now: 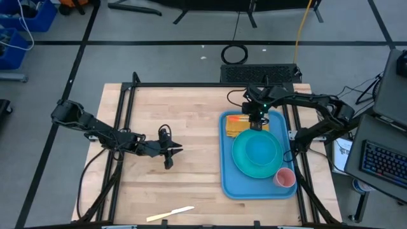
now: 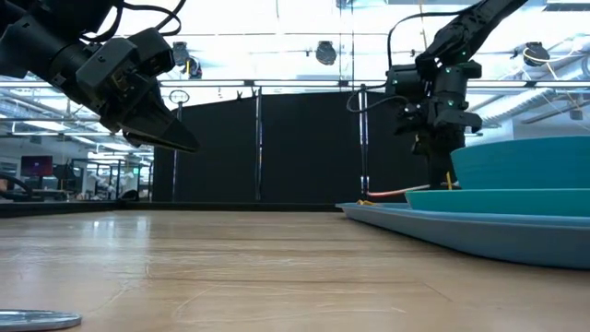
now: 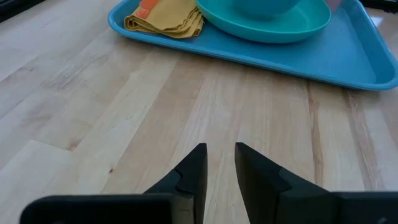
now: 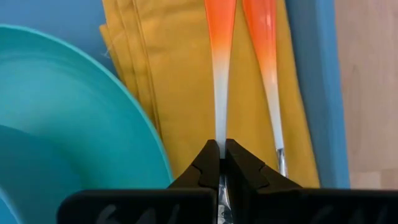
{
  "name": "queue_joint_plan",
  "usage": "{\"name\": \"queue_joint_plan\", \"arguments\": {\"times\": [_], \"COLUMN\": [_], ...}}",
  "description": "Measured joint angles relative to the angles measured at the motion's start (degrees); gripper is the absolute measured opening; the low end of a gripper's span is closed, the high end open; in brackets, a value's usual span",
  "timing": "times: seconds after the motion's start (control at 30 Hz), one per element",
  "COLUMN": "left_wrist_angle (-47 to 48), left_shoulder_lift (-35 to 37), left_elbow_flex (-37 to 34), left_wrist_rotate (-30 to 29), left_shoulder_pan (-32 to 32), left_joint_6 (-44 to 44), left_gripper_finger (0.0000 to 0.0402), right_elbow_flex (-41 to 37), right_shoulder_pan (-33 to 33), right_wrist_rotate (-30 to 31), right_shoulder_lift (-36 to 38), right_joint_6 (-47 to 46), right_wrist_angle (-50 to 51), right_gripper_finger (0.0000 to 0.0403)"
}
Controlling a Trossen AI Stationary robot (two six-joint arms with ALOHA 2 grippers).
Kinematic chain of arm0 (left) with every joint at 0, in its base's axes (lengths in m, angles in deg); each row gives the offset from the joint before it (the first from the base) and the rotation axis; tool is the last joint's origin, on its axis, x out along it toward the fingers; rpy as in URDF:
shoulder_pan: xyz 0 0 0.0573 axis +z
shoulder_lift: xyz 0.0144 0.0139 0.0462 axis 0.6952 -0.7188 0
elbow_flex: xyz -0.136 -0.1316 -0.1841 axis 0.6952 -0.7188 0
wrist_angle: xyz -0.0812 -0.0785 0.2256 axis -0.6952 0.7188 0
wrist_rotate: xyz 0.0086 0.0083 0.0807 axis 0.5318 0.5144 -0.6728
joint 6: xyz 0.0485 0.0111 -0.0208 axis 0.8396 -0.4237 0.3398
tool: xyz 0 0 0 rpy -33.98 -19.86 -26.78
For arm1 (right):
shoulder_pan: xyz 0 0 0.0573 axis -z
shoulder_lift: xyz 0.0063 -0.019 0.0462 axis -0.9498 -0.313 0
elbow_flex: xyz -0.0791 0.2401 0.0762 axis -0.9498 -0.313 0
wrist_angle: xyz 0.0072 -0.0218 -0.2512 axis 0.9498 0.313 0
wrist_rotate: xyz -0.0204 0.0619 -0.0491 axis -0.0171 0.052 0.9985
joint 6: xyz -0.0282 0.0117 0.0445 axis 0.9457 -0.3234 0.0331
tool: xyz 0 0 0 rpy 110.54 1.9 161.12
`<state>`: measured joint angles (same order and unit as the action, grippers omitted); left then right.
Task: Set up tray
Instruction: Put the orange spoon on the napkin to the left of the blue plate
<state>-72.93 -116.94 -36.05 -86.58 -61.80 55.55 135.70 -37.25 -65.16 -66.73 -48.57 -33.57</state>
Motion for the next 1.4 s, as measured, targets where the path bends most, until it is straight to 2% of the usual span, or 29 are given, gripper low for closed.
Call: {"name": "queue_joint_plan", "arguments": {"times": [0.3,0.77,1.4], "left_wrist_angle": [0.0,0.0,0.0], "left_shoulder_lift": [0.0,0.0,0.0], "left_elbow_flex": [0.0,0.0,0.0], "left_wrist_rotate": [0.0,0.0,0.0], "left_shoulder_pan": [0.0,0.0,0.0], "left_joint_6": [0.0,0.0,0.0], "left_gripper_finger": [0.0086,0.0086,0.0086], "right_elbow_flex": [-0.5,-0.6,-0.5], "right_shoulder_pan": [0.0,0.8,3.1], "right_wrist_rotate": [0.0,-0.2,-1.5], "right_shoulder_lift": [-0.2,-4.5,-4.5], "right_joint_6": [1.1,2.6,2.9], "right_wrist_angle": [-0.3,-0.4,0.7], "right_gripper_finger": [0.0000,0.0000,0.0000]}}
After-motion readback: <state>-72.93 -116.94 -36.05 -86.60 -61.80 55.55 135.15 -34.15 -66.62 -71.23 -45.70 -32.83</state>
